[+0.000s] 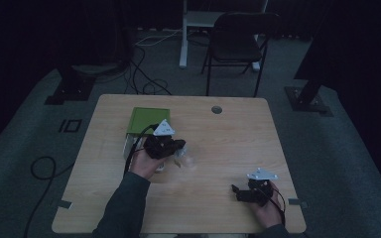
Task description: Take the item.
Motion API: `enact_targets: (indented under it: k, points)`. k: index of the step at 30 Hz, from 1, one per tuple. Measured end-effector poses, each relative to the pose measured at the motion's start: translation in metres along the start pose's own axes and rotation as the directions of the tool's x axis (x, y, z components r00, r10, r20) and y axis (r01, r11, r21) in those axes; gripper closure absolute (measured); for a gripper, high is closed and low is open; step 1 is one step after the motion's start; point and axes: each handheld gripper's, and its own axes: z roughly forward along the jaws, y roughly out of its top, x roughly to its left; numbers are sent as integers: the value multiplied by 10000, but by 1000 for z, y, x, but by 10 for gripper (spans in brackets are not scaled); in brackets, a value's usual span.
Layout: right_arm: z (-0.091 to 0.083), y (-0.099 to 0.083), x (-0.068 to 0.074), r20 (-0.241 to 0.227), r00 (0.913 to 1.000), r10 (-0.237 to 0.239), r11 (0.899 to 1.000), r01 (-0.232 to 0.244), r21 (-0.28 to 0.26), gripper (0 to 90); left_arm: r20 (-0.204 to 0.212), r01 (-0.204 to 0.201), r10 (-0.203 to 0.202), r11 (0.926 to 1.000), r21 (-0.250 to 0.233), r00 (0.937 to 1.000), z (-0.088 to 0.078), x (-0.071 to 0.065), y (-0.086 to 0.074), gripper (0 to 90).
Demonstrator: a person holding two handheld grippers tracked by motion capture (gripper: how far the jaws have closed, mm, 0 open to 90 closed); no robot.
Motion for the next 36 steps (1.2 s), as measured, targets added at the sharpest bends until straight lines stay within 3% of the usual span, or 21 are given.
enact_targets:
  k: [23, 36]
  points:
    - [0, 0, 0, -1, 10000, -12, 10000, 12, 1, 123, -51, 101, -101, 9999, -54, 9999, 9, 5, 13, 887]
    - [0, 0, 0, -4, 10000, 2, 10000, -2, 8, 124, -140, 347, -346, 9994, 55, 9993, 24, 14, 17, 886]
